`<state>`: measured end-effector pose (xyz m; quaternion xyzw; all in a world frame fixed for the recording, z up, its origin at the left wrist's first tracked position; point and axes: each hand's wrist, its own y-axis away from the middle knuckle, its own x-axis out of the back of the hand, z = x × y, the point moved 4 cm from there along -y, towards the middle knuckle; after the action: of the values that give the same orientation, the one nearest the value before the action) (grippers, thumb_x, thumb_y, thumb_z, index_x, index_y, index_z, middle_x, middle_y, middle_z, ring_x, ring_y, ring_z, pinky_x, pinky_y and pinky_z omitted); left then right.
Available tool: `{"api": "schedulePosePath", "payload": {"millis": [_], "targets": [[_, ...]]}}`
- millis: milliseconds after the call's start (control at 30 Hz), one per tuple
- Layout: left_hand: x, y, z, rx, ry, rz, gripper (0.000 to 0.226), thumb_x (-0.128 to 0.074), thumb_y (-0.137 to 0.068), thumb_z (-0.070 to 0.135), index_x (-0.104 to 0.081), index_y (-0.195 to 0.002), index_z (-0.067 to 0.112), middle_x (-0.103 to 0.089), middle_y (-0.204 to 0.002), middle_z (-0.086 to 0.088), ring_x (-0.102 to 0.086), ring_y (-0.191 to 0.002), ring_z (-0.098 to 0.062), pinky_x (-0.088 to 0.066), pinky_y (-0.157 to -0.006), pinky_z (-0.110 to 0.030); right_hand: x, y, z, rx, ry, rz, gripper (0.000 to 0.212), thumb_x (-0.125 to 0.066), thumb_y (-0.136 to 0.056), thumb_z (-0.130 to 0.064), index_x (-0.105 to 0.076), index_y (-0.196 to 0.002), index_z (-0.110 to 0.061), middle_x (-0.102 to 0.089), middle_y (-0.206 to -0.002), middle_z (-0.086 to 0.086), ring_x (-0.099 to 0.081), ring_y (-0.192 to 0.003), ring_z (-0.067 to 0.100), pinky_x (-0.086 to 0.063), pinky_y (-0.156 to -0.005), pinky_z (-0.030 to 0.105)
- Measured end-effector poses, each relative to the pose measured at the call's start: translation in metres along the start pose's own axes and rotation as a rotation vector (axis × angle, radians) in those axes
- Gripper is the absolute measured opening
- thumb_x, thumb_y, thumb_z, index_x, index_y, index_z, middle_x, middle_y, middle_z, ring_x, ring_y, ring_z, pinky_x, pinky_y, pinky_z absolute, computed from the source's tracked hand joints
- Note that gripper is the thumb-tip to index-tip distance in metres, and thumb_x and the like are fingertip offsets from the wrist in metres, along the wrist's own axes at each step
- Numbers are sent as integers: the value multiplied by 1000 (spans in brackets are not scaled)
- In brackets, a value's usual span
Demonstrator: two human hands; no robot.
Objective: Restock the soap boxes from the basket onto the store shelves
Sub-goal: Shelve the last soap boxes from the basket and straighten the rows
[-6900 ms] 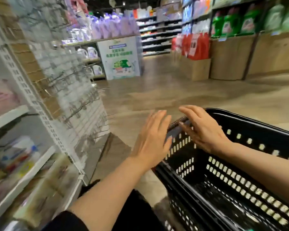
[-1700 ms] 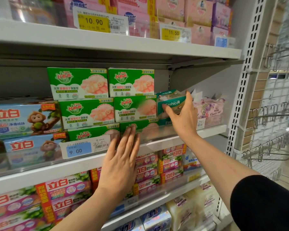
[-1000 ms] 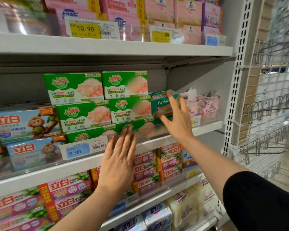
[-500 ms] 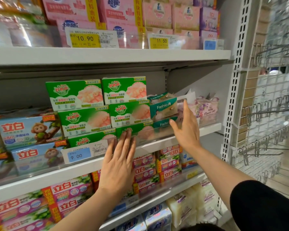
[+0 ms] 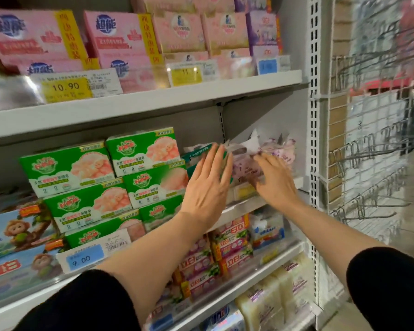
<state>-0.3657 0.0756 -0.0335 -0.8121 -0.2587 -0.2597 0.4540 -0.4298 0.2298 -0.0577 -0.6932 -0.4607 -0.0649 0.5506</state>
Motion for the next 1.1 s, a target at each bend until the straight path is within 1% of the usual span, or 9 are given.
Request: {"api": "schedulePosePath", "payload": {"millis": [100,300,467,567,700,800,900,1033,1100], "targets": [[1,-21,-7,45,-31,-92,79,-49,-98,36,0,-155,12,-3,-160,-22,1,-148,-38,10,-117,-44,-1,-17,-1,125,93,-29,60,-67,-77,-10,-49,-134,-13,-45,-141,8,-33,-134,29,-26,-112,40],[3,-51,-29,128,31,-374,102,-71,-83,44,5,-152,39,-20,-157,-17,-36,-136,-40,-25,-113,-50,-23,-51,-2,280,235,-323,81,-62,-84,-30,-16,-152,-32,-4,-161,-6,8,-147,23,9,-117,54],[4,-57,-31,125,-1,-478,118,-79,-77,38,13,-149,46,-46,-129,-18,-54,-114,-38,-42,-91,-44,-31,-57,6,323,261,-379,76,-56,-87,-56,-18,-151,-38,-10,-160,-7,4,-147,13,20,-113,51],[9,-58,-37,74,-59,-445,112,-78,-75,43,3,-152,39,-46,-127,-18,-52,-114,-37,-43,-87,-42,-26,-57,5,331,241,-345,70,-61,-87,-39,-28,-149,-29,-26,-156,-1,-9,-146,18,15,-115,47],[13,-63,-43,5,-104,-453,108,-77,-70,54,-10,-151,25,-51,-124,-16,-54,-110,-35,-39,-75,-37,1,-60,3,299,161,-298,39,-54,-89,-9,-56,-128,-12,-48,-142,9,-32,-138,25,-4,-119,40],[16,-70,-47,7,-93,-490,111,-80,-64,58,-15,-149,28,-57,-113,-11,-59,-104,-34,-47,-78,-38,1,-66,4,320,156,-359,51,-54,-88,-9,-48,-137,-21,-45,-145,6,-27,-141,21,2,-120,42],[18,-74,-50,5,-99,-517,111,-82,-61,60,-19,-148,31,-61,-110,-7,-61,-100,-31,-45,-73,-36,-5,-69,-3,355,182,-411,69,-58,-80,-28,-33,-145,-32,-34,-152,-2,-16,-145,17,12,-116,51],[15,-74,-52,-2,-92,-527,113,-81,-60,60,-17,-149,32,-61,-112,-6,-61,-101,-29,-48,-76,-37,-19,-69,-17,324,109,-523,60,-35,-84,-55,-35,-142,-41,-27,-156,-8,-8,-147,11,21,-111,55],[15,-73,-52,9,-62,-541,113,-82,-60,58,-18,-149,33,-61,-112,-6,-60,-102,-29,-51,-83,-42,-26,-69,-16,382,222,-513,75,-18,-76,-70,-33,-144,-41,-31,-154,-9,-15,-146,14,22,-111,55]]}}
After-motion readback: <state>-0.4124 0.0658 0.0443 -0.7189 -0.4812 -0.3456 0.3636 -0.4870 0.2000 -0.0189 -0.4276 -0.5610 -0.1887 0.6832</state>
